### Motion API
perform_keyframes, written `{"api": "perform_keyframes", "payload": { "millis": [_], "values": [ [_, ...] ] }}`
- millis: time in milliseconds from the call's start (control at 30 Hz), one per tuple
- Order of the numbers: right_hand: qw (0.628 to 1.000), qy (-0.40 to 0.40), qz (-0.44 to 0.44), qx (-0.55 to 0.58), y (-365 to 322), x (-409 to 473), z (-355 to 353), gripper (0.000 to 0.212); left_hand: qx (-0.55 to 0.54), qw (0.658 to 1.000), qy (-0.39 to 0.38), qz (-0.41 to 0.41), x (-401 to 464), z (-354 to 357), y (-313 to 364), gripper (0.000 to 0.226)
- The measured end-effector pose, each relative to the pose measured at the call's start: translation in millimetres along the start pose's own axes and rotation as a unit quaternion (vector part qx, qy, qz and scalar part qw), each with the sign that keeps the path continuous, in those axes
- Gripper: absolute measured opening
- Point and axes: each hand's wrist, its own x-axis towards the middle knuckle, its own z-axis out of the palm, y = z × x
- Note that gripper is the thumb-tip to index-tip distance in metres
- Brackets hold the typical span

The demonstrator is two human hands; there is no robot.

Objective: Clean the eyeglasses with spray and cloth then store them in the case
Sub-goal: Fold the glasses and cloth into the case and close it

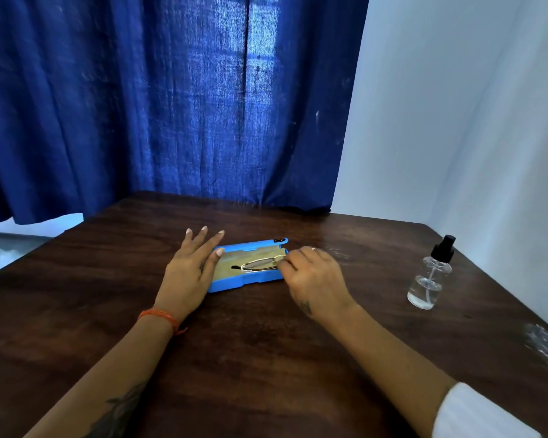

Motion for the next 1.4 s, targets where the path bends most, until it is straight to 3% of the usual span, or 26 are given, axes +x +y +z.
{"api": "perform_keyframes", "payload": {
  "millis": [233, 767, 900, 1000, 1067, 1167, 1267, 1400],
  "values": [
    [0.999, -0.005, -0.031, 0.019, -21, 26, 26, 0.023, 0.037, 0.999, -0.005, 0.032, 2, 0, -7, 0.067],
    [0.984, -0.039, 0.090, 0.149, -39, 17, 41, 0.021, 0.030, 0.999, -0.032, -0.001, 3, 2, -8, 0.057],
    [0.958, 0.027, 0.165, 0.231, -37, 12, 27, 0.026, 0.030, 0.999, -0.033, -0.004, 2, 0, -4, 0.058],
    [0.952, 0.085, 0.180, 0.232, -29, 19, 19, 0.021, 0.043, 0.998, -0.035, 0.000, 1, -1, -2, 0.058],
    [0.960, 0.053, 0.172, 0.214, -24, 29, 18, 0.029, 0.049, 0.998, -0.039, 0.003, 1, -2, -1, 0.057],
    [0.954, -0.104, 0.175, 0.222, -18, 44, 25, 0.054, 0.046, 0.998, -0.050, -0.001, 0, -5, 1, 0.057],
    [0.934, -0.210, 0.183, 0.226, -16, 45, 39, 0.047, 0.034, 0.998, -0.053, -0.001, -3, -6, 3, 0.048],
    [0.919, -0.239, 0.193, 0.248, -21, 28, 47, 0.043, 0.014, 0.999, -0.047, 0.004, -4, -3, 3, 0.028]
  ]
}}
